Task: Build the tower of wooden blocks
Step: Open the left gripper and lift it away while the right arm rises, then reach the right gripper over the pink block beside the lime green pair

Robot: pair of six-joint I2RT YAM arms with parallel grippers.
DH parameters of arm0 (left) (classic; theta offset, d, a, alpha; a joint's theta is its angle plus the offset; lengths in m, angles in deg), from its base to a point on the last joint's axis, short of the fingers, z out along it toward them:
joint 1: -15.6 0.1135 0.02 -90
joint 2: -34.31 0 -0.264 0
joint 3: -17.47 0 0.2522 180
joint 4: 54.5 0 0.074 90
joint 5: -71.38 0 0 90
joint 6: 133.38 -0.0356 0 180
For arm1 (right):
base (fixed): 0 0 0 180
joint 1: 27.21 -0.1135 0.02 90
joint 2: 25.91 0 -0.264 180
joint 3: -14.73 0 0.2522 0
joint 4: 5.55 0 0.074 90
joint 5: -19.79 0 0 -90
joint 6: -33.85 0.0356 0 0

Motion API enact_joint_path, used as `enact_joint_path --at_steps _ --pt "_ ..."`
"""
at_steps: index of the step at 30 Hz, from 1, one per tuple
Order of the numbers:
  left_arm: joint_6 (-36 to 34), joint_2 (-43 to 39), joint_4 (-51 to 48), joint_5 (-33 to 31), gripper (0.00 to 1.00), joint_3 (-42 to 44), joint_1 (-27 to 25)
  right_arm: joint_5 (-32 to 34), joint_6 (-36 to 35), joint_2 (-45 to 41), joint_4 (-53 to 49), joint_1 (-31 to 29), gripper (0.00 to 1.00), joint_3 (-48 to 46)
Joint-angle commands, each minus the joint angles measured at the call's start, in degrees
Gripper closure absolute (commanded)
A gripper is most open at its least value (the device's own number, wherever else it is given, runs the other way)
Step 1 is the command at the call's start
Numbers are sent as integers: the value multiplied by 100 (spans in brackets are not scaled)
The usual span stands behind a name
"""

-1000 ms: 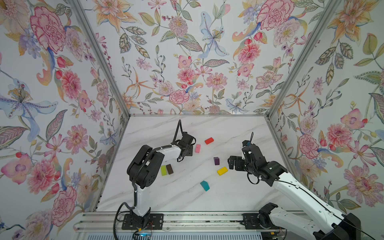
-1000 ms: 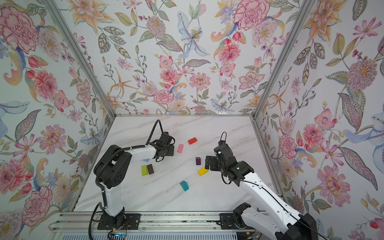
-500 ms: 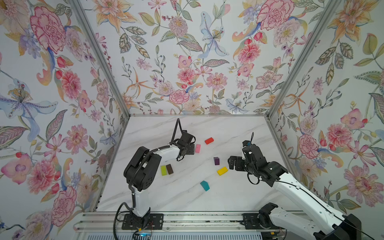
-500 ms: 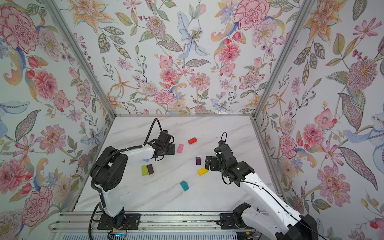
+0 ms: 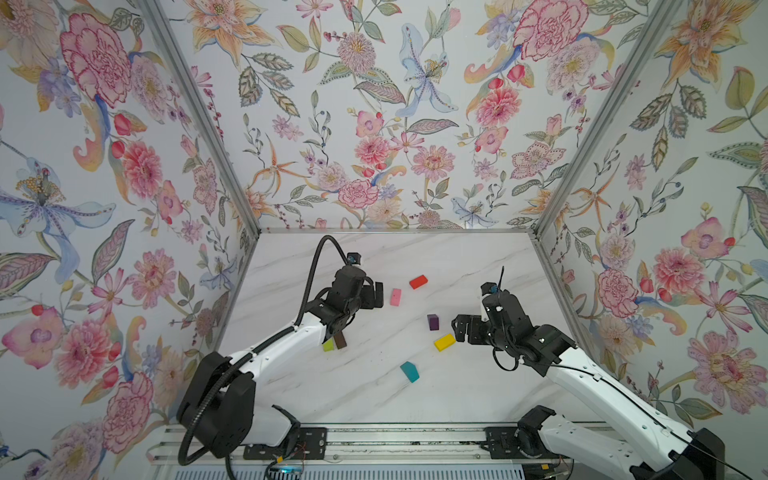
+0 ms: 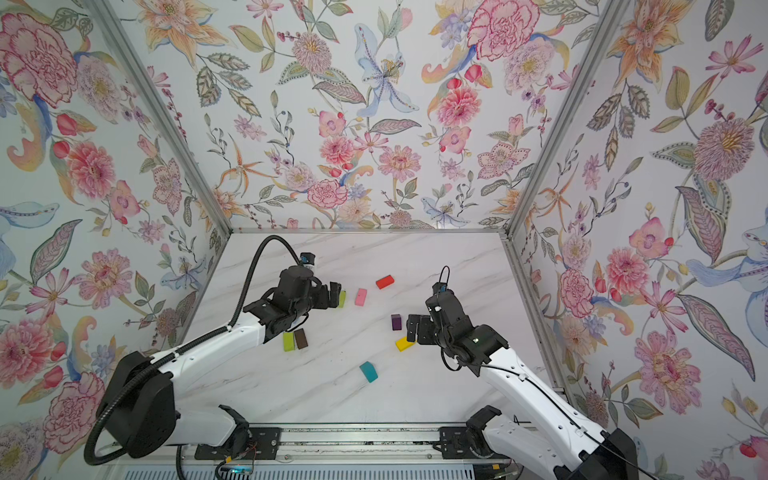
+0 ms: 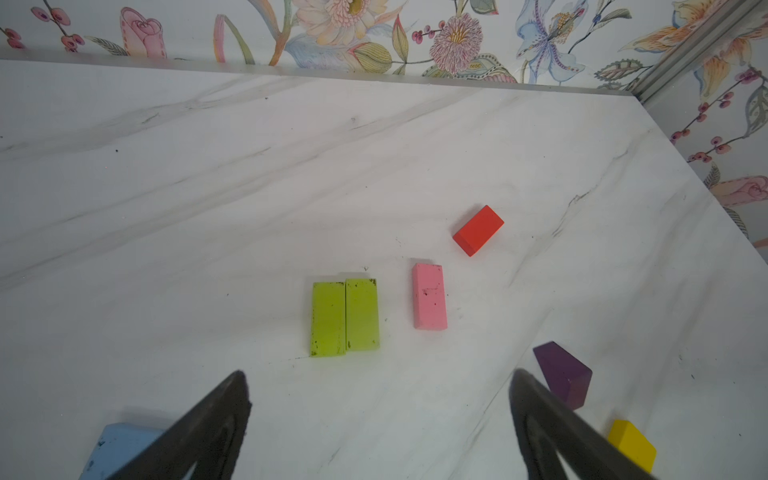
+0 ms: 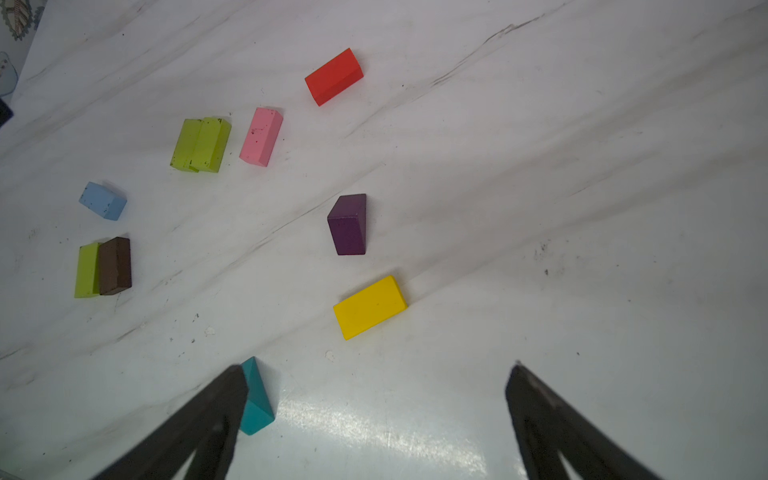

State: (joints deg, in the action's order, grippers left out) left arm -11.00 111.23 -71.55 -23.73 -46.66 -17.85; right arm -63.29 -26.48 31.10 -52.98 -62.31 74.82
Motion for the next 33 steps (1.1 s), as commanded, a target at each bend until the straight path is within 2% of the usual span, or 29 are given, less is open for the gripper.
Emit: enact_joint_path --at_steps 1,7,15,21,27,31,33 --pt "-191 -597 228 -73 1 489 -41 32 127 186 6 -160 1 292" --pt "-229 -1626 585 -29 1 1353 -46 254 232 687 8 -729 1 689" --pt "-378 -2661 1077 417 1 2367 -48 354 150 1695 -78 -1227 1 1458" --pt "-100 -3249 1177 435 1 2951 -40 324 -78 2643 -183 -1264 1 2212" --pt "80 -3419 1382 619 1 3471 -47 430 -385 3526 -404 -1203 1 3069" --pt "169 -3494 1439 749 1 3675 -47 371 -739 4135 -576 -1028 0 3648" --pt "189 -3582 1460 763 1 3775 -48 187 -752 4510 -623 -861 3 3954"
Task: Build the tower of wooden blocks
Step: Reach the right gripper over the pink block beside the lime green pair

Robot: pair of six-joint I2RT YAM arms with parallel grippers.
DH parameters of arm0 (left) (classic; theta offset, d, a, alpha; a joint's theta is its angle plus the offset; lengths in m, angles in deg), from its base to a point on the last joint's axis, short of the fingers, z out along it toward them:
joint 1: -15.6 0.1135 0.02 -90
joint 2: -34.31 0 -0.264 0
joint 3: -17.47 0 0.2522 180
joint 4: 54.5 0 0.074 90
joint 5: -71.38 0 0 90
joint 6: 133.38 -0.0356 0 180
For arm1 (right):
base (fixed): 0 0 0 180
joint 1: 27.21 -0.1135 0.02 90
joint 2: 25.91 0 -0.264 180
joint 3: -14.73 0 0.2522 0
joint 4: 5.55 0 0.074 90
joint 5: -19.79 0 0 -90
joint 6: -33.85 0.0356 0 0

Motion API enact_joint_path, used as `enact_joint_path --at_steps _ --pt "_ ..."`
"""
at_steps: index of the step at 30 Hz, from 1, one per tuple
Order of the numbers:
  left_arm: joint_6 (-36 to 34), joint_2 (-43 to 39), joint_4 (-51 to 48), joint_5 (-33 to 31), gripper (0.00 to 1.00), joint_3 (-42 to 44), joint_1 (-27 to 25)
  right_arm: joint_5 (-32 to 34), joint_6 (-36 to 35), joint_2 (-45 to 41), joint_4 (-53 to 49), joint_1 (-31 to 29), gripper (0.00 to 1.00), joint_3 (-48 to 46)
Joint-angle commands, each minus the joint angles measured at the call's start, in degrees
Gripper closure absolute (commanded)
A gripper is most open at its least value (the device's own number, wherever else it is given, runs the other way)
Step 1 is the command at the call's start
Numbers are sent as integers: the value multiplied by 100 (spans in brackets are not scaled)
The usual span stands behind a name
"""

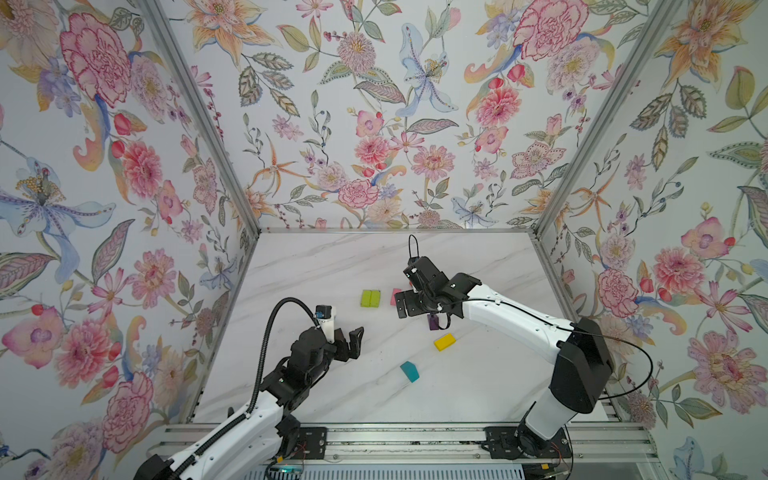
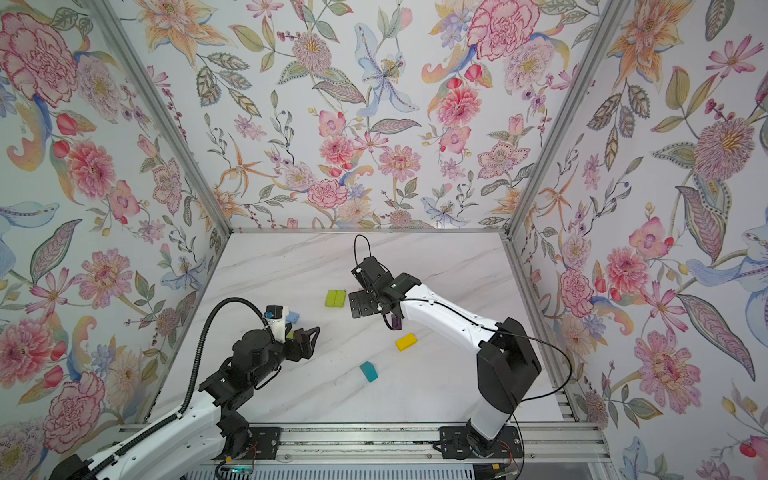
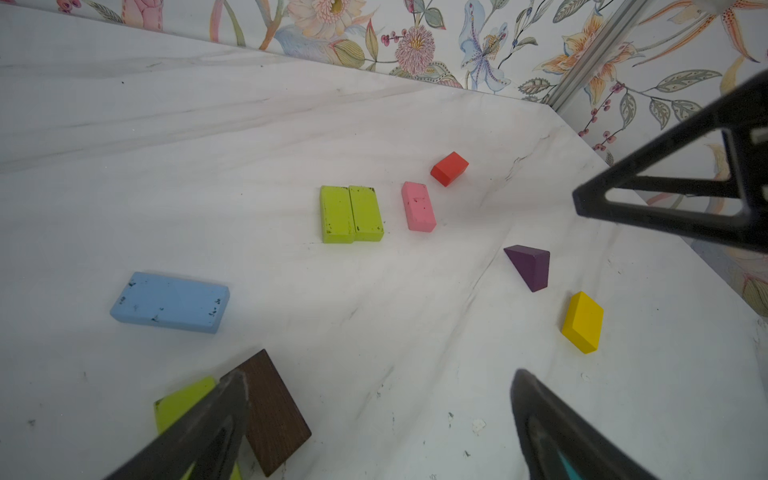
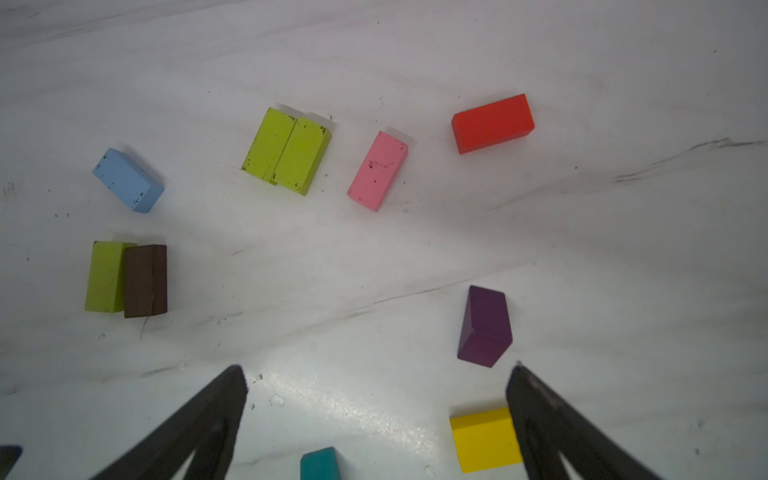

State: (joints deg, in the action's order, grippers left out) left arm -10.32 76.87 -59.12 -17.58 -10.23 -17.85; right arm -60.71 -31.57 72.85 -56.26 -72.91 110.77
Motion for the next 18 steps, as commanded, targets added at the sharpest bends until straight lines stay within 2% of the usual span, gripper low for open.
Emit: enact_joint_path --at_steps 1,4,10,13,18 --pt "122 -193 194 124 1 165 -45 -150 -233 486 -295 255 5 492" --pt "139 -371 79 31 1 253 -46 -303 -284 1027 -295 357 8 983" --pt "151 -756 -262 -70 1 303 -61 -492 -417 2314 -665 566 30 2359" --pt "140 -930 -368 -126 1 312 -56 -476 -459 2915 -962 650 37 3154" --pt "143 -1057 -328 -228 1 531 -57 -544 -492 3501 -1152 720 44 3896"
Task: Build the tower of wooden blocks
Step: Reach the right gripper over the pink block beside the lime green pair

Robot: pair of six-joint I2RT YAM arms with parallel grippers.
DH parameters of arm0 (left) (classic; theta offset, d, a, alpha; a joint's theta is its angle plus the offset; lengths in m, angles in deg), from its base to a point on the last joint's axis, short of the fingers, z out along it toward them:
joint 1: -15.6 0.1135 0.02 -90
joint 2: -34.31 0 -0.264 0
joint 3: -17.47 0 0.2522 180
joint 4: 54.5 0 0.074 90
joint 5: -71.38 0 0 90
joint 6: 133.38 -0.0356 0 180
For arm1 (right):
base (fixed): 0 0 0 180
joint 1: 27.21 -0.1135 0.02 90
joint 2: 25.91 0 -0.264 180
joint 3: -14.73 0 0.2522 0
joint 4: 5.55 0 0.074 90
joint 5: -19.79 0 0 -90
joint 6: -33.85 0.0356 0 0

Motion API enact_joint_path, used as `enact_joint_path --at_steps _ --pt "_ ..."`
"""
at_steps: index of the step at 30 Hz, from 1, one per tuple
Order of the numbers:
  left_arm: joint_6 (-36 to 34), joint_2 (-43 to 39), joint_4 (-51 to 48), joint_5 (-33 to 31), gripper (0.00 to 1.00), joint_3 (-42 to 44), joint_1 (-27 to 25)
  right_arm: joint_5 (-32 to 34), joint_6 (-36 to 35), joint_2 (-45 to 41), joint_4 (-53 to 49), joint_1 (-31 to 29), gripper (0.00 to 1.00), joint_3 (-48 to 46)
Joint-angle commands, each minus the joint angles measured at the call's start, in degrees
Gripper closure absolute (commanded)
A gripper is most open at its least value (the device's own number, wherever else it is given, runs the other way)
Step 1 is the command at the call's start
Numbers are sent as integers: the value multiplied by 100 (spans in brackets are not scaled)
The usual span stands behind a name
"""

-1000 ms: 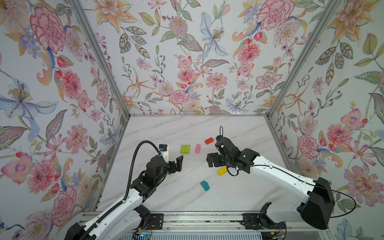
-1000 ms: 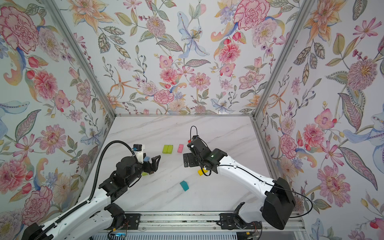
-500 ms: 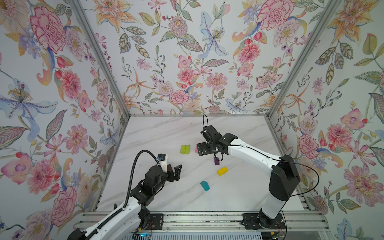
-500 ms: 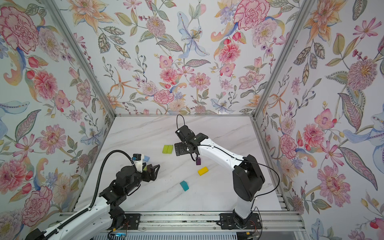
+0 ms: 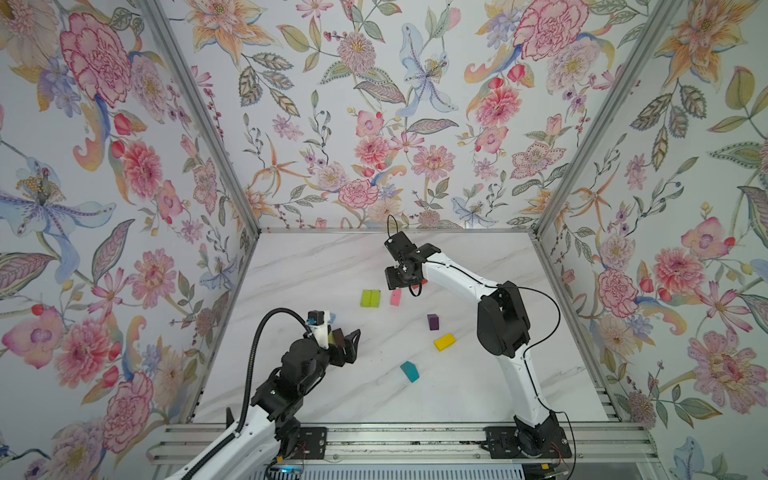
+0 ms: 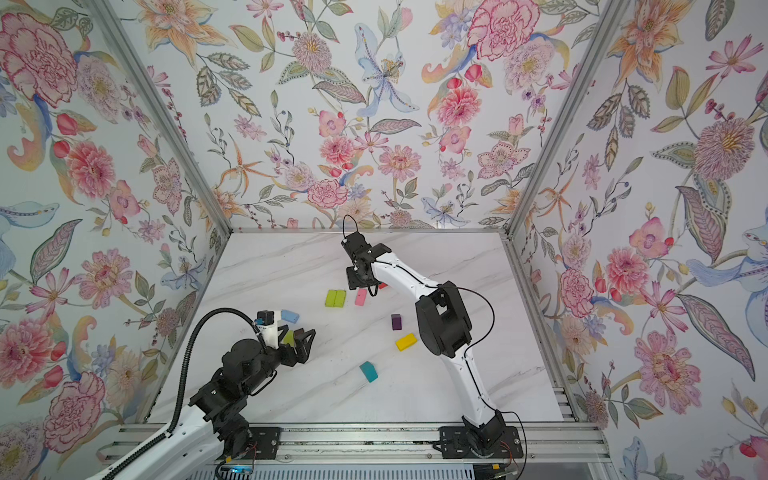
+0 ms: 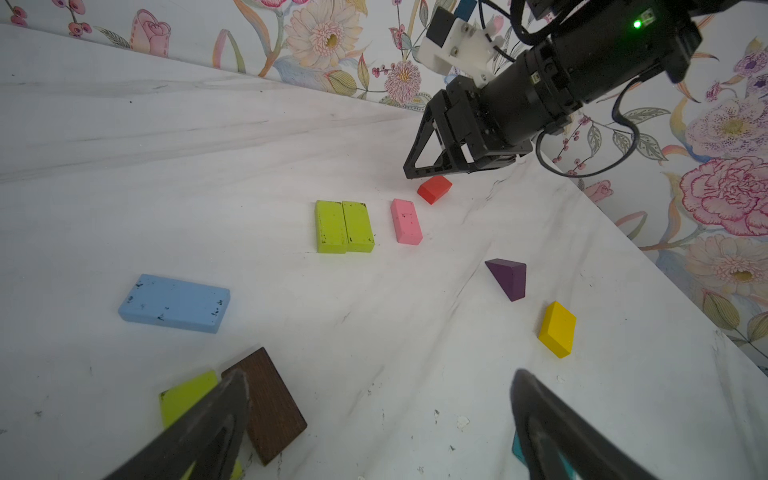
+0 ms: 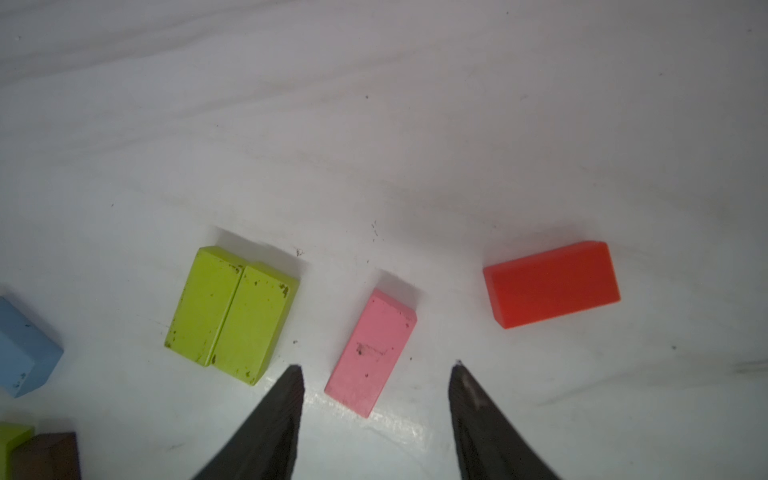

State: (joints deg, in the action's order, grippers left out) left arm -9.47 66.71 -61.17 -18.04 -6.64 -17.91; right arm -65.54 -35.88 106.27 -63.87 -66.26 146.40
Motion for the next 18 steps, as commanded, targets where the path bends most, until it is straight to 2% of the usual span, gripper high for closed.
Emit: enact_joint_path --at_steps 1,18 --pt "54 -28 -125 -196 1 178 -50 -83 -64 240 -404 80 45 406" --pt "59 605 398 -45 1 71 -50 -316 -218 736 -411 161 48 740"
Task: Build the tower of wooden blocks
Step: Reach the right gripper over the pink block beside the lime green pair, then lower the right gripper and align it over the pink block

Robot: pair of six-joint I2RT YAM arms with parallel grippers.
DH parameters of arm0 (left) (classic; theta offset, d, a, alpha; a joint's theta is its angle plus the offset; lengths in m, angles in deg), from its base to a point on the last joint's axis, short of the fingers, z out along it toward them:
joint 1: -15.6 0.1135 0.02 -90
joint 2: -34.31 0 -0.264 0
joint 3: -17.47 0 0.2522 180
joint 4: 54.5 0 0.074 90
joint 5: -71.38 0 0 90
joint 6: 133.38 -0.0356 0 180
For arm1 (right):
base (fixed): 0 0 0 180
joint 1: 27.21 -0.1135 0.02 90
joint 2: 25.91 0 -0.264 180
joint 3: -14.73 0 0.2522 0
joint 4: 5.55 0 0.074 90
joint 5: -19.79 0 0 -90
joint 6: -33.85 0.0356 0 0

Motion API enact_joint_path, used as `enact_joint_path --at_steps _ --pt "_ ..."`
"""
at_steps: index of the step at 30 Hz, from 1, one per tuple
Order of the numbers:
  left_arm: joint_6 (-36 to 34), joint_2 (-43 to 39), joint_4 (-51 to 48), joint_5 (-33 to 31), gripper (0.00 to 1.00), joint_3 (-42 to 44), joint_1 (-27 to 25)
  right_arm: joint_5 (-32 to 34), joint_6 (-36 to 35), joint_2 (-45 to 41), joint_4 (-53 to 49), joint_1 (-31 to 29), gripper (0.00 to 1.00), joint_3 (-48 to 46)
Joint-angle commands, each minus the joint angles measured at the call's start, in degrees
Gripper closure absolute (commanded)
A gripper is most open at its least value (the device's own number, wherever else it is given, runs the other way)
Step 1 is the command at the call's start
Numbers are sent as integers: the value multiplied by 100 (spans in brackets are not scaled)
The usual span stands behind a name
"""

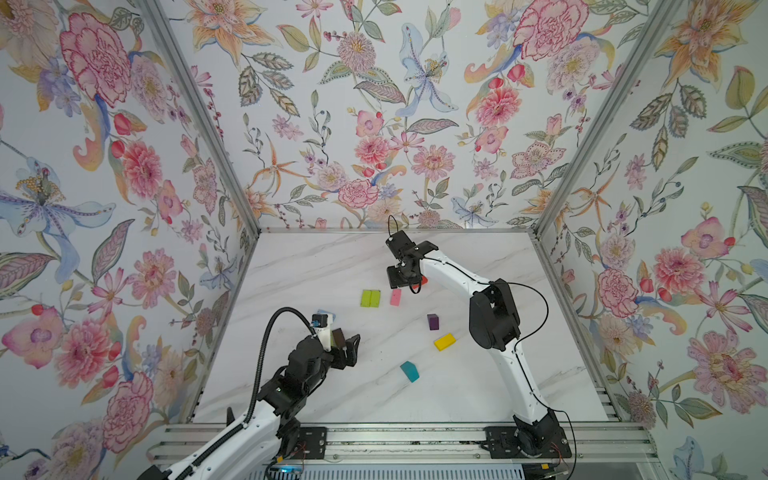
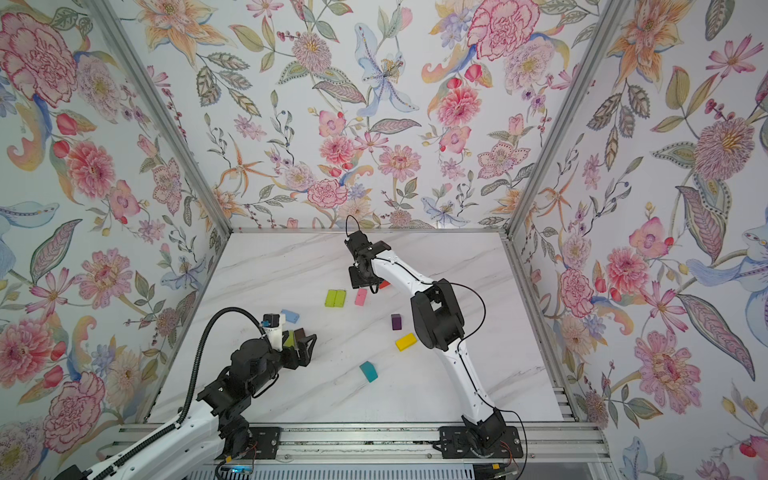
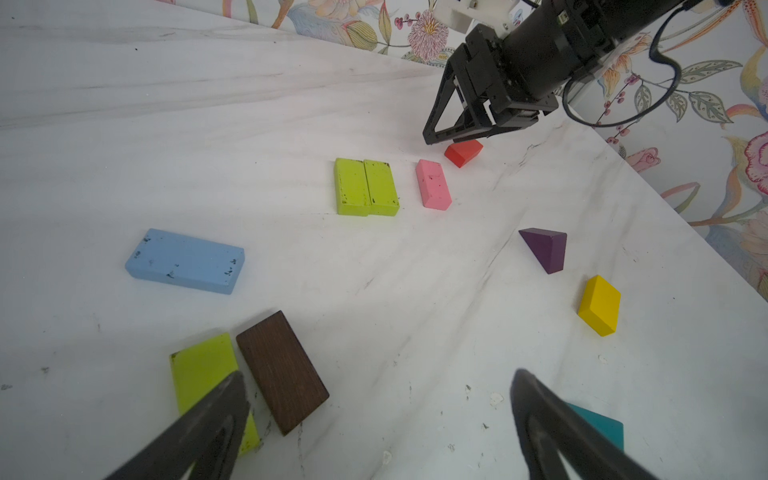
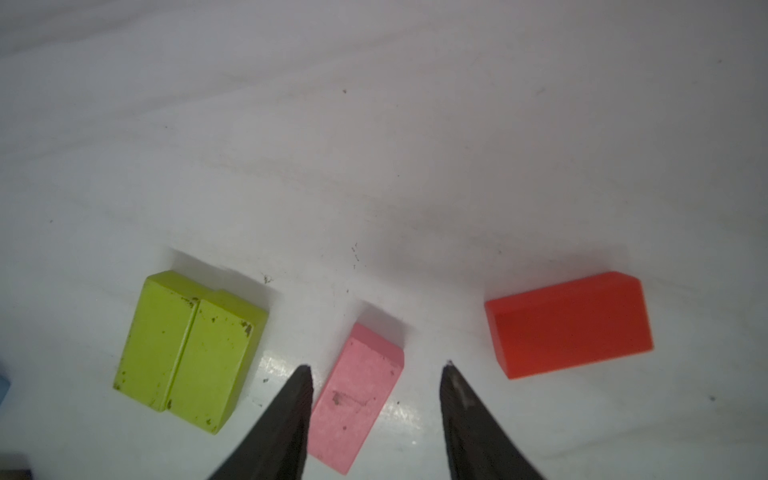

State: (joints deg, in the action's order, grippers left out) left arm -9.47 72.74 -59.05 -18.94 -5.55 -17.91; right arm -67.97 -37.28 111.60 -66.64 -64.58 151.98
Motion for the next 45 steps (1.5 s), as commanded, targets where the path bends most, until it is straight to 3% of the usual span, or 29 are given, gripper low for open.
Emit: enact_joint_path --at_steps 1,16,45 --pt "50 -1 188 50 1 -37 -53 -90 -78 235 -136 -8 49 205" --pt "-8 -29 99 -21 1 -76 -51 -128 -89 608 -225 -9 50 550" --pt "36 -7 224 14 1 -50 -52 102 -194 423 -310 117 50 332"
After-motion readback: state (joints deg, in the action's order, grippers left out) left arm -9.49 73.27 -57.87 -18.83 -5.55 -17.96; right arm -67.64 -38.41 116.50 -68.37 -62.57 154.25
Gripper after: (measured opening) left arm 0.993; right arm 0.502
